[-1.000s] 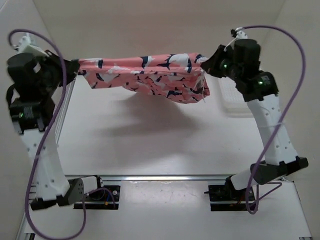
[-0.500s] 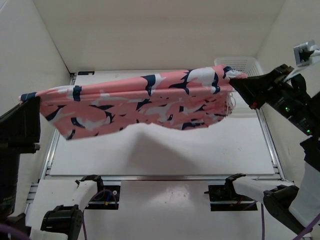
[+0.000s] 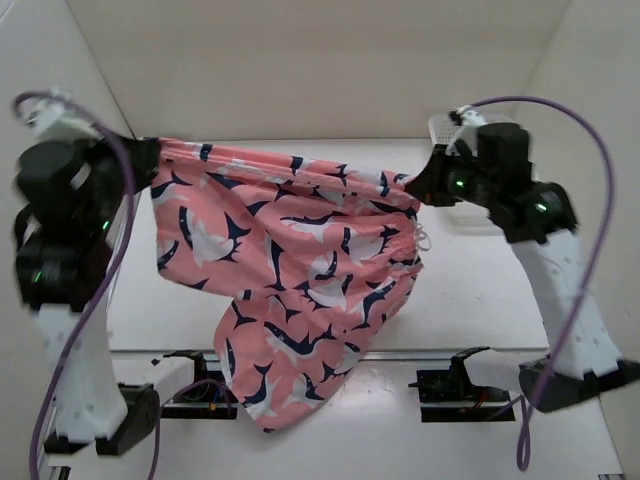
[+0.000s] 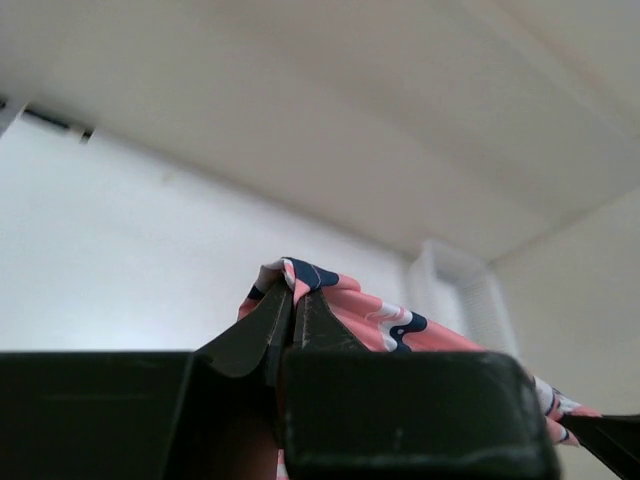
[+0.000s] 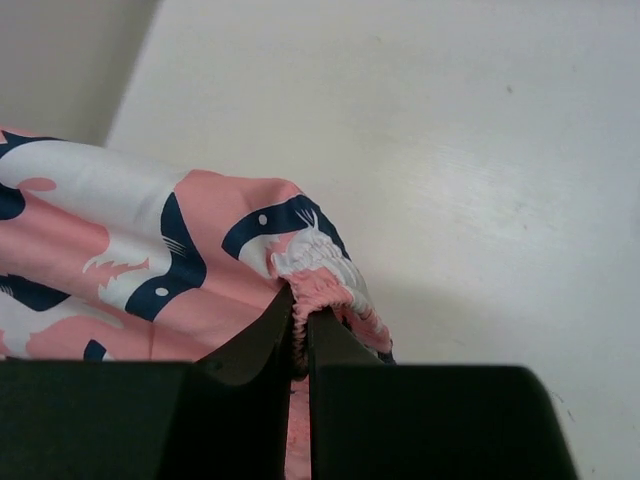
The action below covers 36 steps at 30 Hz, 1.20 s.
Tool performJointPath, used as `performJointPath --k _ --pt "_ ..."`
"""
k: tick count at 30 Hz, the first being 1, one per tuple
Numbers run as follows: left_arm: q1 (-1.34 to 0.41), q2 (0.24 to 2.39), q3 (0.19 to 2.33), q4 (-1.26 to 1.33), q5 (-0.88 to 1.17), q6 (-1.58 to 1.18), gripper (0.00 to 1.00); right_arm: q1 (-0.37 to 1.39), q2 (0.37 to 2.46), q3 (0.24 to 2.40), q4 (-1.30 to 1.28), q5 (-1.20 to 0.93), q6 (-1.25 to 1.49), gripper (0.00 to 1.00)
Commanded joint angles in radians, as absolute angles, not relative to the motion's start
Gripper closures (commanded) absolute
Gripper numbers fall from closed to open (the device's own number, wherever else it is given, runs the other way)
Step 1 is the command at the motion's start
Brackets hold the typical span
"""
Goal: Fold and stack the shorts
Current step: Fold the shorts
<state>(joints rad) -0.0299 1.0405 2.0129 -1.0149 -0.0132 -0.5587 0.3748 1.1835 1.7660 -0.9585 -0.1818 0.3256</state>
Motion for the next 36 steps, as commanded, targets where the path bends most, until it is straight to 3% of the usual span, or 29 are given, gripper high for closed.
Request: performJointPath --k 1,5,9,13,18,22,26,36 --pt "-0.02 1.159 1.89 -0.896 -0.184 -0.506 0.9 0.348 1.291 1.648 -0.884 0.003 0.253 1.0" --pt "0.014 1.334 1.842 -0.855 -0.155 -0.506 0.9 0.328 1.491 1.603 -0.755 -0.017 0.244 1.0" --pt "0.046 1.543 1.887 -0.842 -0.155 -0.506 0.9 0.296 1.797 1.716 -0.697 -0.089 0.244 1.0" --pt "0.081 1.727 1.995 -0.842 -0.141 -0.518 0.9 0.278 2.031 1.96 -0.686 -0.141 0.265 1.0" --pt "0.091 1.804 2.075 -0.842 -0.11 -0.518 0.9 0.267 2.282 2.235 -0.735 -0.214 0.301 1.0" --pt "0.091 1.786 2.047 -0.842 -0.084 -0.518 0.9 0.258 2.31 2.276 -0.747 -0.248 0.31 1.0" --pt "0.081 1.683 1.925 -0.842 -0.038 -0.508 0.9 0.258 2.242 2.157 -0.747 -0.258 0.298 1.0" --pt "0.032 1.2 1.426 -0.851 0.098 -0.52 0.9 0.258 1.985 1.831 -0.684 -0.249 0.307 1.0"
